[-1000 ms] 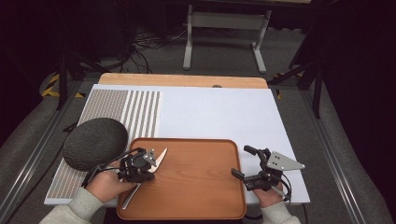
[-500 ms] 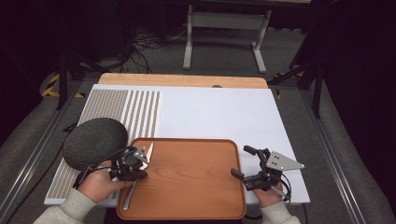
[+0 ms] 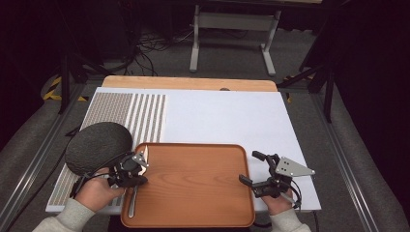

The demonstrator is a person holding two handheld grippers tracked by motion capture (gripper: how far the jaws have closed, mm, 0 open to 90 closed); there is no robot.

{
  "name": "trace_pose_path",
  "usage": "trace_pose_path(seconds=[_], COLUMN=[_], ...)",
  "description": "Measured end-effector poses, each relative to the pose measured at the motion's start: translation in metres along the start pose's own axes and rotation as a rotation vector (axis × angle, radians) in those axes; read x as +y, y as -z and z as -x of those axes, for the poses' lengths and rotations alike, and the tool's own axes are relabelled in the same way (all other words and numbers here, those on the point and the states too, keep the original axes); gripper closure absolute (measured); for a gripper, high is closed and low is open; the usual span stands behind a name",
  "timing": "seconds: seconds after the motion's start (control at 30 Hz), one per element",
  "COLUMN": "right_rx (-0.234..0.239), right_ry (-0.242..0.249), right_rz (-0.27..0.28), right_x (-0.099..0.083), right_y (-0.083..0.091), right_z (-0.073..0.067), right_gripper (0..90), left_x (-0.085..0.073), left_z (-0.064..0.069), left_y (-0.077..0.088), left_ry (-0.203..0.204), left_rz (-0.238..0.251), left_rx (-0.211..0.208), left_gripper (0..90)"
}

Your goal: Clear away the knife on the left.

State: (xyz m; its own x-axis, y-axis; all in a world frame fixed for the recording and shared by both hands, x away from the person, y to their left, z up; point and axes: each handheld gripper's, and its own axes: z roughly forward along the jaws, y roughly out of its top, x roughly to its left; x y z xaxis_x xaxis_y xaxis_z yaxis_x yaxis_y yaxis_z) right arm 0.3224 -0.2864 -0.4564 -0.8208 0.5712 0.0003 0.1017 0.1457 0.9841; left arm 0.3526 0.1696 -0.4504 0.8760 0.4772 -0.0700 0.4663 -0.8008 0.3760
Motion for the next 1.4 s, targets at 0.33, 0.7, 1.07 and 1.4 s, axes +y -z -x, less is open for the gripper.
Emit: trace_pose_path(seconds=[0.33, 0.7, 1.07, 1.4], right_rx=[0.001, 0.000, 0.000, 0.001], right_ry=[-0.001, -0.001, -0.002, 0.003], right_rz=[0.001, -0.002, 0.001, 0.002], right_x=[0.000, 0.000, 0.000, 0.000], right_y=[0.000, 0.000, 0.001, 0.001], right_z=[0.000, 0.000, 0.000, 0.000], right_gripper=[3.4, 3.4, 3.4, 3.4], left_x=[-0.003, -0.016, -0.045, -0.069], left_z=[0.001, 0.003, 0.003, -0.001], left_y=[0.007, 0.026, 0.037, 0.026], left_ry=[0.016, -0.060, -0.061, -0.035], left_rz=[0.054, 0.449, 0.794, 0.970], left_rx=[-0.005, -0.035, -0.050, 0.001], left_gripper=[83.7, 21.2, 8.2, 2.6])
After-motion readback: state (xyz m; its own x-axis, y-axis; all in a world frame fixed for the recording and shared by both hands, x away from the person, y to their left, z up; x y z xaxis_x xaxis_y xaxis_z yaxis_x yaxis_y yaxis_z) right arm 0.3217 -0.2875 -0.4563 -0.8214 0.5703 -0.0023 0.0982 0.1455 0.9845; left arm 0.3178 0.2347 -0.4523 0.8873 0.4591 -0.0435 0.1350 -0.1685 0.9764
